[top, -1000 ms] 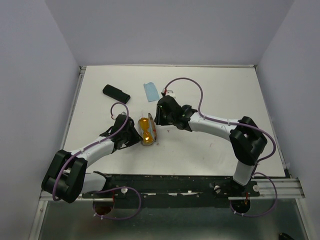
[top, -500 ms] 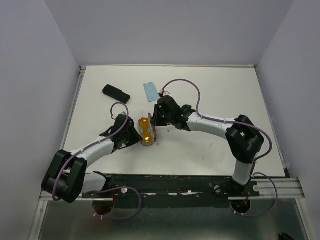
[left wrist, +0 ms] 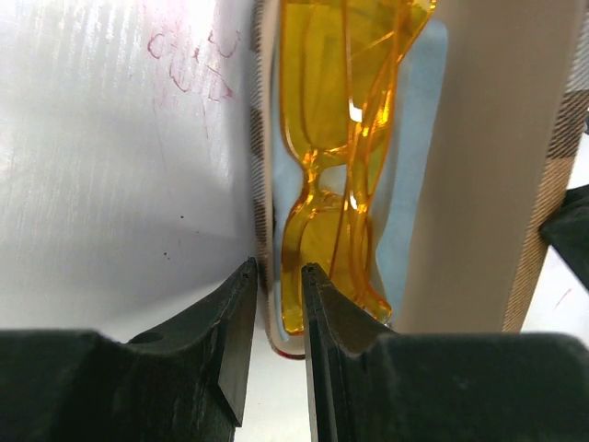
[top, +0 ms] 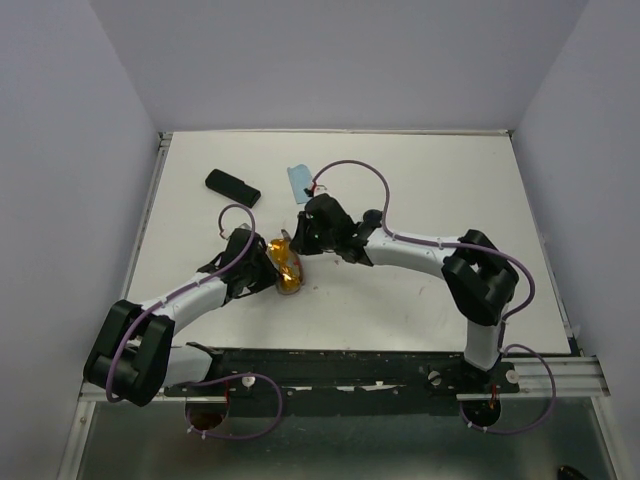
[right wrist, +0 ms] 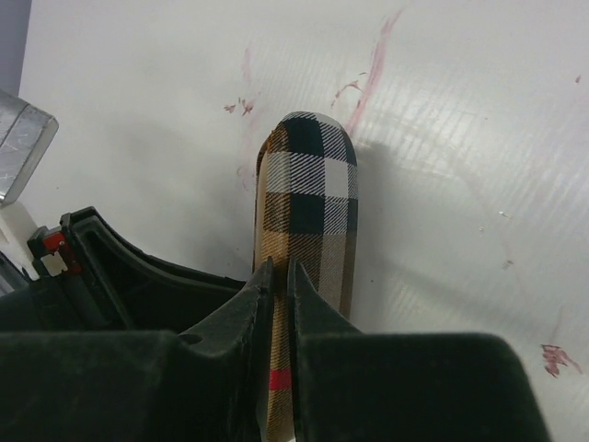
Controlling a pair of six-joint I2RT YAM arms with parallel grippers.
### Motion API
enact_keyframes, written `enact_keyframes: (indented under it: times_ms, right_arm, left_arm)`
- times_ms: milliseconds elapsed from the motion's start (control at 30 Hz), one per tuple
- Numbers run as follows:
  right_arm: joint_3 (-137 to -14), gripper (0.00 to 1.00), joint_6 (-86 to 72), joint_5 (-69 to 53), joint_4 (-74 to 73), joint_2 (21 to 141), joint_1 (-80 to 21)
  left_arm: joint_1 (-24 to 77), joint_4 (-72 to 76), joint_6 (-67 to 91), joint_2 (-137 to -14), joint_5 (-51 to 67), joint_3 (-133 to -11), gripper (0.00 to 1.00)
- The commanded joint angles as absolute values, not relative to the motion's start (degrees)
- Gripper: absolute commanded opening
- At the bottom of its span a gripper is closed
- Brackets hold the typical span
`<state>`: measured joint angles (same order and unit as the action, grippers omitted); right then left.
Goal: Organize the sunglasses
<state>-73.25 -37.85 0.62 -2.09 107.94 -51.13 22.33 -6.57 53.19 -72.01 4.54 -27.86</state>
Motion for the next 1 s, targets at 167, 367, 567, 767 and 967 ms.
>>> enact_keyframes:
  times_ms: [167, 367, 567, 767, 967]
  right_arm:
    - [-78.57, 0.13, -35.86, 12.03, -9.67, 115.84, -58.70]
    - [-79.89, 0.11, -36.12, 13.89, -10.63, 118.21, -61.43]
    - [-79.28, 0.11, -37.53, 13.36, -10.81, 121.02, -62.14]
    - [-79.28, 0.11, -38.41, 14.15, -11.42, 123.75, -62.23]
    - [-78.75, 0.11, -38.58, 12.13, -10.63, 126.12, -62.40]
  left_arm:
    - [21.18, -8.09, 52.65, -70.58, 3.25, -26.90, 0.36]
    - [20.83, -9.31, 53.26, -68.65, 2.64, -25.93, 0.35]
    - [20.39, -15.19, 55.54, -60.05, -1.74, -23.47, 0.36]
    - [19.69, -25.04, 59.24, -51.87, -6.15, -23.38, 0.44]
    - [18.81, -29.70, 60.73, -48.17, -7.12, -24.08, 0.50]
